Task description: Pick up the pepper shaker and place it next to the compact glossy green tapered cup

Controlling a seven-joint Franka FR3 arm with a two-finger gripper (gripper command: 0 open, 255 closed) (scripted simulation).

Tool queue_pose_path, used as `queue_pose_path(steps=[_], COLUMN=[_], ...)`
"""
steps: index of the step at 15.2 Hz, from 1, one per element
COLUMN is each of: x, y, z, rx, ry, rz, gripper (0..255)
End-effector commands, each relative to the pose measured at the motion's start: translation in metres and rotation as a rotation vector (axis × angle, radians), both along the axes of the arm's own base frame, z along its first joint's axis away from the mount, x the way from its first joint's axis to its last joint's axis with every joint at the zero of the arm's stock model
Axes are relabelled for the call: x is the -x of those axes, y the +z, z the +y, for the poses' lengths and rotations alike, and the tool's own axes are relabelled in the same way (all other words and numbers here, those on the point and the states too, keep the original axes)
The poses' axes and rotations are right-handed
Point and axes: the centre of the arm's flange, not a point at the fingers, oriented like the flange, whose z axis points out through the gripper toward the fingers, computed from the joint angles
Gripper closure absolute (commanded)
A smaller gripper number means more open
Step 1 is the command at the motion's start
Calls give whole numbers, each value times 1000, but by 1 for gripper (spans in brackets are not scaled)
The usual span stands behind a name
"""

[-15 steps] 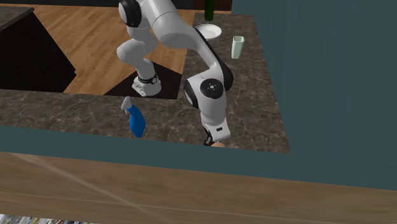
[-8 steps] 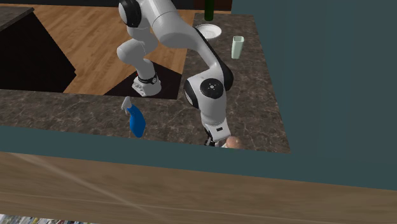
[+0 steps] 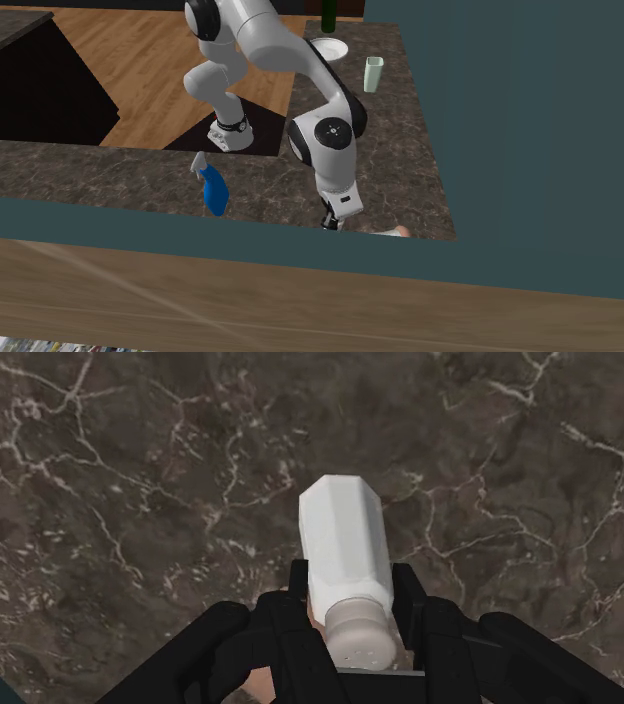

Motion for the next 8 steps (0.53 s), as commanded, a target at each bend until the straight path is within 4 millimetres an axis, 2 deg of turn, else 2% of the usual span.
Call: queue_pose_path(steps=[1,8], x=[-1,-1], y=[11,48], z=[-1,-1], rx=[0,0], ry=[0,0], rz=[0,0], gripper=[255,255])
